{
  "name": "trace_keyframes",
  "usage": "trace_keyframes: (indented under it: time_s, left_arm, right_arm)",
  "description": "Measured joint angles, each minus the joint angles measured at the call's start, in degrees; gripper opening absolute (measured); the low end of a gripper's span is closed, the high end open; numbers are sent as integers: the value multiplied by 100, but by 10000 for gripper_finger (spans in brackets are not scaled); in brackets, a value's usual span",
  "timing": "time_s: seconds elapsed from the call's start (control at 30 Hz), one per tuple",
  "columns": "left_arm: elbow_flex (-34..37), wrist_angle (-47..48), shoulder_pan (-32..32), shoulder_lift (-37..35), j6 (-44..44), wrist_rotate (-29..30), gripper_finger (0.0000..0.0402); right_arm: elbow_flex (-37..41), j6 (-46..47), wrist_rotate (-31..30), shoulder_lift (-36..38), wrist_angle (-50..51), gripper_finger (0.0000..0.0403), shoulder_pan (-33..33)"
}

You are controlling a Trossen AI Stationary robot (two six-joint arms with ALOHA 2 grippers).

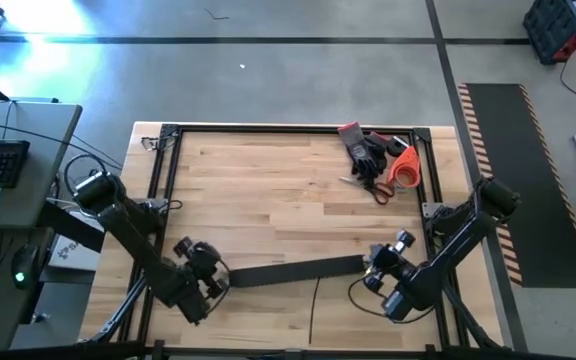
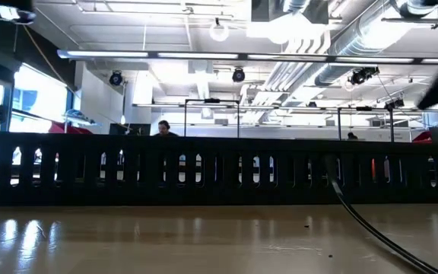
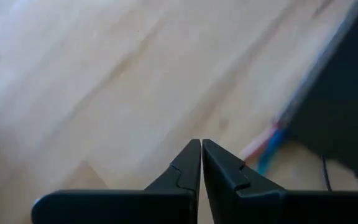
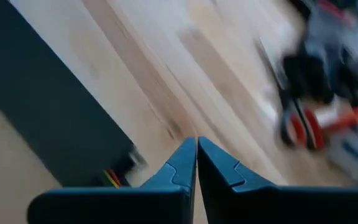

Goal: Ziptie cables
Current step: Close the black cable duct

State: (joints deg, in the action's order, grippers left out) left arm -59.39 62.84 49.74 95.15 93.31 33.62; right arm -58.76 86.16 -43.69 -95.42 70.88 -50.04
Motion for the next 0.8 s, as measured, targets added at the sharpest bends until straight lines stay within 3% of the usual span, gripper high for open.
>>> trace_keyframes:
  time_s: [0.17, 0.33, 0.67, 0.8]
  left_arm:
    - [-16, -459, 242, 626, 458, -630, 0]
    - [-19, -639, 385, 1115, 812, -746, 0]
    - [-21, -916, 68, 1406, 1137, -56, 0]
    - [-21, -1170, -260, 1419, 691, 268, 0]
  right_arm:
    - [617, 548, 781, 0, -481, 0, -282]
    - [1302, 900, 669, 0, -1824, 0, -505]
    - [2143, 592, 47, -6, -4083, 0, -231]
    - [2146, -8, -44, -17, -4613, 0, 23]
